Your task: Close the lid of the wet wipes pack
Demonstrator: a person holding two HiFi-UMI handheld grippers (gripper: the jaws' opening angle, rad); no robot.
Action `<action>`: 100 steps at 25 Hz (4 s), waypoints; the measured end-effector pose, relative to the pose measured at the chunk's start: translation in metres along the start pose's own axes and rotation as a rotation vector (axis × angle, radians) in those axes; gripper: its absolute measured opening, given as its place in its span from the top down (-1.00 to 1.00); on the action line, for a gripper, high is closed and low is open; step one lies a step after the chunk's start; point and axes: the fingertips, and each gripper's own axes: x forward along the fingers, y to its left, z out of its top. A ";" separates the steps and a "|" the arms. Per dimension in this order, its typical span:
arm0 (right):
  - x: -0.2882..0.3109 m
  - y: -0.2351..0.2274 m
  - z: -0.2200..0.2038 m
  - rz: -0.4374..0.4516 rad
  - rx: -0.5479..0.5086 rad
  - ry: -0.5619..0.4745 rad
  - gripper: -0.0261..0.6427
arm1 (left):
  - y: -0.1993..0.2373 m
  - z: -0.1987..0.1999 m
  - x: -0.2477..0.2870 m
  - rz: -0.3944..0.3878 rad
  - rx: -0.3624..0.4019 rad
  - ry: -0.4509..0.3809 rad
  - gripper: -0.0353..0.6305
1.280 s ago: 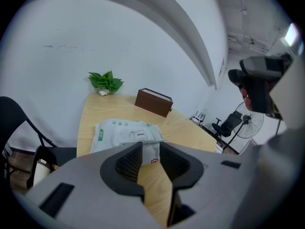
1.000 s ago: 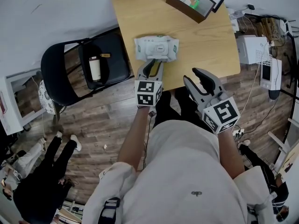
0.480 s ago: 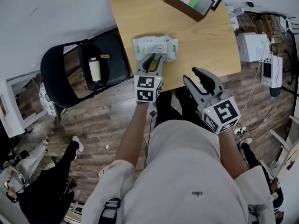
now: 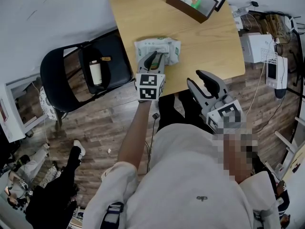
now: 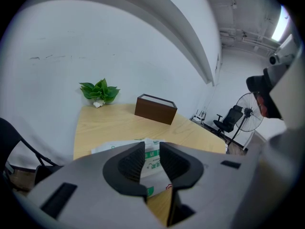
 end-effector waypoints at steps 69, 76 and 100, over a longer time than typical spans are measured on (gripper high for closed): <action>-0.005 0.005 0.000 -0.027 0.022 0.001 0.52 | 0.023 -0.019 0.031 0.046 0.136 0.227 0.78; -0.012 0.014 0.006 0.011 -0.006 -0.036 0.52 | 0.012 -0.015 -0.012 0.063 0.117 0.178 0.81; -0.142 0.063 -0.020 0.174 -0.133 -0.182 0.90 | -0.157 0.000 -0.187 0.163 -0.003 -0.089 0.85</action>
